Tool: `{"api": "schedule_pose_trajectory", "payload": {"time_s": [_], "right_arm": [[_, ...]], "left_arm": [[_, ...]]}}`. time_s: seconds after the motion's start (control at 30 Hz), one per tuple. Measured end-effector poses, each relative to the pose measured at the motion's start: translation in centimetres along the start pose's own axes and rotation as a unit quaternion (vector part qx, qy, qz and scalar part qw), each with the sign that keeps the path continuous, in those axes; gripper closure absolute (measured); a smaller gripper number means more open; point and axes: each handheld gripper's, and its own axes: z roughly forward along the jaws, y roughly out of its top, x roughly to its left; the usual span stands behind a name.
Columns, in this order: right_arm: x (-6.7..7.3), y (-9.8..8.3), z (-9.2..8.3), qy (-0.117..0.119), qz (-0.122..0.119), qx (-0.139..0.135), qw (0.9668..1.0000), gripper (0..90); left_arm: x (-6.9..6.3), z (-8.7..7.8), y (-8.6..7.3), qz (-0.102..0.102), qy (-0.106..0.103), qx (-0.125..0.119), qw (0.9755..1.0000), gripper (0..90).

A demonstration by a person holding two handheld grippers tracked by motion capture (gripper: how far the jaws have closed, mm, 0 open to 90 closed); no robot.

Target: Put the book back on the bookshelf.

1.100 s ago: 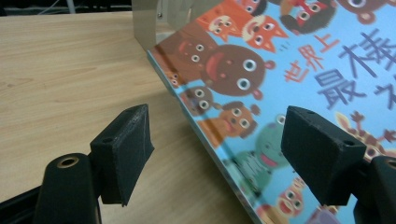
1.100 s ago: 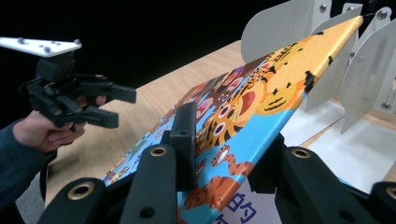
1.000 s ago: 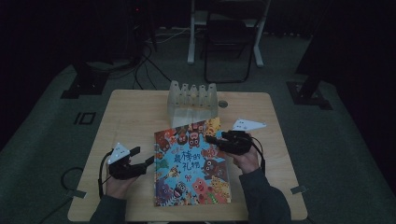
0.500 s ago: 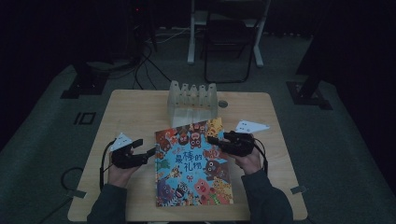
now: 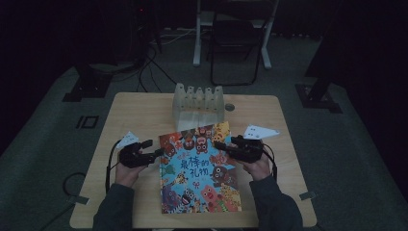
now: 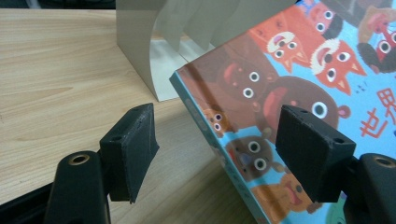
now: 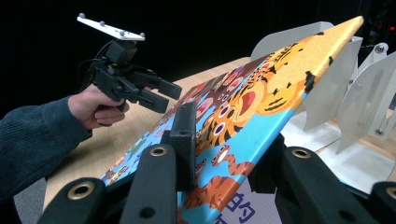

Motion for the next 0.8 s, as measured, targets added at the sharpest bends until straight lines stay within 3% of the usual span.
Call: {"api": "schedule_pose_trajectory", "payload": {"time_s": [0.8], "right_arm": [[0.73, 0.21, -0.56, 0.014, -0.043, -0.024, 0.9987, 68.6]], "left_arm": [[-0.07, -0.5, 0.97, 0.002, -0.046, -0.022, 0.9987, 29.9]]}}
